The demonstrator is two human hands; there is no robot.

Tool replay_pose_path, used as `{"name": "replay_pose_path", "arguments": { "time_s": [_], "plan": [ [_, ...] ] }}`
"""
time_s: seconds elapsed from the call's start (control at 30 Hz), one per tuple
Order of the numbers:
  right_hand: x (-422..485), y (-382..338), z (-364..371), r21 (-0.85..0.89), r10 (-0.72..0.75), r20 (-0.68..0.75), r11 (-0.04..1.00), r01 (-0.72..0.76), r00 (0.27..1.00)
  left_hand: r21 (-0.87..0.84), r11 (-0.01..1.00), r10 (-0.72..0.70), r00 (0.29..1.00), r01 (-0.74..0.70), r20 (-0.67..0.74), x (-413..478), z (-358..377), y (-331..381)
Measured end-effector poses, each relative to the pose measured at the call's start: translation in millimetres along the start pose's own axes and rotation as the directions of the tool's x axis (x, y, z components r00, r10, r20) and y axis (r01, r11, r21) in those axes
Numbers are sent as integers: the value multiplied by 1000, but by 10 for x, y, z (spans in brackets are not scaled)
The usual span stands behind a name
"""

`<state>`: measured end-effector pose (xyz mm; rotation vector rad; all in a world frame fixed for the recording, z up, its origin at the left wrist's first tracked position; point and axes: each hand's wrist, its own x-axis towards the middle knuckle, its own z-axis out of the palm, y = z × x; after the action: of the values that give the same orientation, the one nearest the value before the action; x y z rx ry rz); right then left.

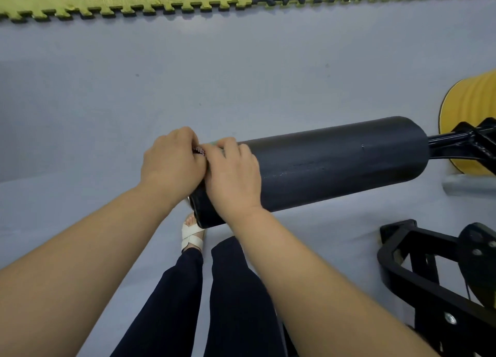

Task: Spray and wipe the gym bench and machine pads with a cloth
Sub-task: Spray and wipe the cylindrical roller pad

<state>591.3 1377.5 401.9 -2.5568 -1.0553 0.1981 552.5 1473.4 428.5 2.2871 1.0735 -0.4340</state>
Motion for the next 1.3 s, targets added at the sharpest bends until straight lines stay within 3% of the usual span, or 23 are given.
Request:
{"name": "replay_pose_path", "arguments": {
  "time_s": [0.1,0.17,0.3,0.4,0.43,0.5,0.63,0.7,0.77,0.83,0.9,1.0,1.07,1.13,1.23,1.3],
  "plan": [
    [28,430,-146,-60,-78,-25,995,76,997,1,999,37,998,-37,51,-18,89,80],
    [67,919,-309,-114,-53,-80,993,43,995,34,992,121,992,-122,41,-67,167,187],
    [127,1866,-732,-255,158,-165,947,-197,974,48,964,262,965,-263,27,-130,298,448],
    [211,2171,-900,-198,501,-226,816,-543,835,42,945,322,946,-324,49,-141,363,603],
    [235,2114,-882,-186,551,-253,779,-599,795,42,941,334,941,-336,56,-138,384,652],
    [229,1770,-722,-214,520,-218,800,-560,826,42,936,345,936,-349,74,-129,425,720],
    [-104,1080,-388,-100,153,-118,981,-165,981,-21,949,316,946,-316,65,-133,498,872],
    [-209,1263,-474,-52,-22,-104,999,16,994,-10,954,298,952,-298,71,-136,511,924],
    [-206,1703,-646,-117,-149,-110,984,136,983,52,950,303,948,-309,98,-143,526,947],
    [-191,2253,-832,-237,-125,-183,968,79,975,101,943,306,944,-318,121,-138,544,985],
    [-174,2779,-1042,-294,30,-263,949,-110,964,140,938,298,944,-317,142,-131,562,1033],
    [-131,3188,-1221,-118,440,-366,852,-510,820,200,932,277,950,-303,147,-84,587,1048],
    [-64,3068,-1154,-10,567,-385,786,-618,728,231,938,233,963,-259,135,-9,591,1028],
    [-26,2701,-953,17,556,-417,796,-605,719,232,952,168,976,-198,142,59,595,1009],
    [-125,1953,-622,21,385,-332,916,-401,861,237,956,133,976,-173,173,64,611,1011],
    [-275,1555,-506,-11,161,-267,985,-170,950,254,949,152,977,-187,152,23,605,1011]
  ]
}}
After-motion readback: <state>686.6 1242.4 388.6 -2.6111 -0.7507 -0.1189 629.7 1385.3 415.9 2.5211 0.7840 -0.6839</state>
